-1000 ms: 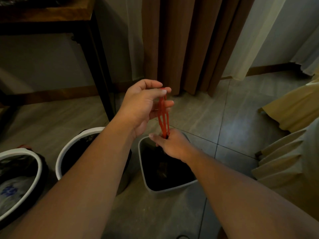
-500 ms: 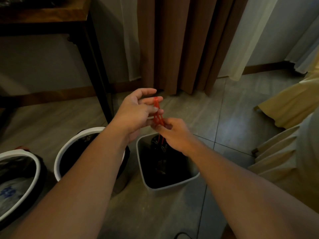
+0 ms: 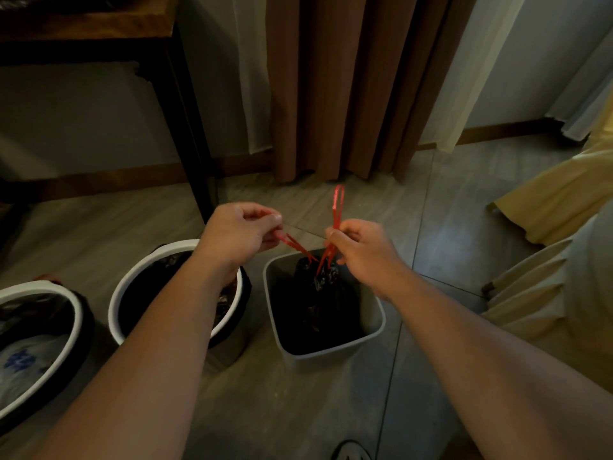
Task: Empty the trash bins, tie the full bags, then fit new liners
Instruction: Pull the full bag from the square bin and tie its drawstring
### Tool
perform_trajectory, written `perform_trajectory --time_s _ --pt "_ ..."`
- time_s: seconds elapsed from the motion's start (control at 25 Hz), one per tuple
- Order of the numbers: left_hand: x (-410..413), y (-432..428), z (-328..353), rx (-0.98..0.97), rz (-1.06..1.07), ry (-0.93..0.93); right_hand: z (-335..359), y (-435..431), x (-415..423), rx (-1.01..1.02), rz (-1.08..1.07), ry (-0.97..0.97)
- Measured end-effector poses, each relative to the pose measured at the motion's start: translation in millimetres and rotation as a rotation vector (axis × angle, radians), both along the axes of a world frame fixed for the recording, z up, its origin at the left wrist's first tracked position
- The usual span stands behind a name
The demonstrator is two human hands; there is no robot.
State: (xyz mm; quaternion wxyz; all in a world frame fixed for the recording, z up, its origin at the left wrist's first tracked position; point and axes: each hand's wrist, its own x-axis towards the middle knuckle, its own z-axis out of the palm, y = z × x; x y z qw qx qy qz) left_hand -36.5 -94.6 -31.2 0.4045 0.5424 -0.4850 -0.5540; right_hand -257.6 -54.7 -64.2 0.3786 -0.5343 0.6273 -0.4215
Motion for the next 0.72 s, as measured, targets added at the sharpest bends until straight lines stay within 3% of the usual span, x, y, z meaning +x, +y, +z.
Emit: perform_trajectory --time_s 0.16,0.32,0.4,0.48,0.6,0.72 --pt "16.5 -5.9 2.1 -0.084 0.026 -0.316 1.1 -0.3 -11.5 0.033 -0.111 -0.101" --pt "34.5 -10.9 10.3 0.075 -0.223 -0.704 2.2 -1.2 -20.6 0.054 -0.247 -0.215" --pt "35.2 -9.5 11.0 0.078 -0.293 -0.808 3.9 -1.6 -22.9 0.062 -0.298 -0.291" --pt "27.0 -3.7 9.1 0.036 -0.214 -0.583 3.6 -2.0 -24.4 0.067 -0.313 -0.308" --pt "7.5 11.1 6.5 0.089 -0.137 0.087 3.2 -2.4 -20.4 0.067 -0.254 -0.267" --pt "-12.6 22.1 2.5 0.042 -0.187 0.442 6.8 -3.0 -14.2 0.072 -0.206 -0.266"
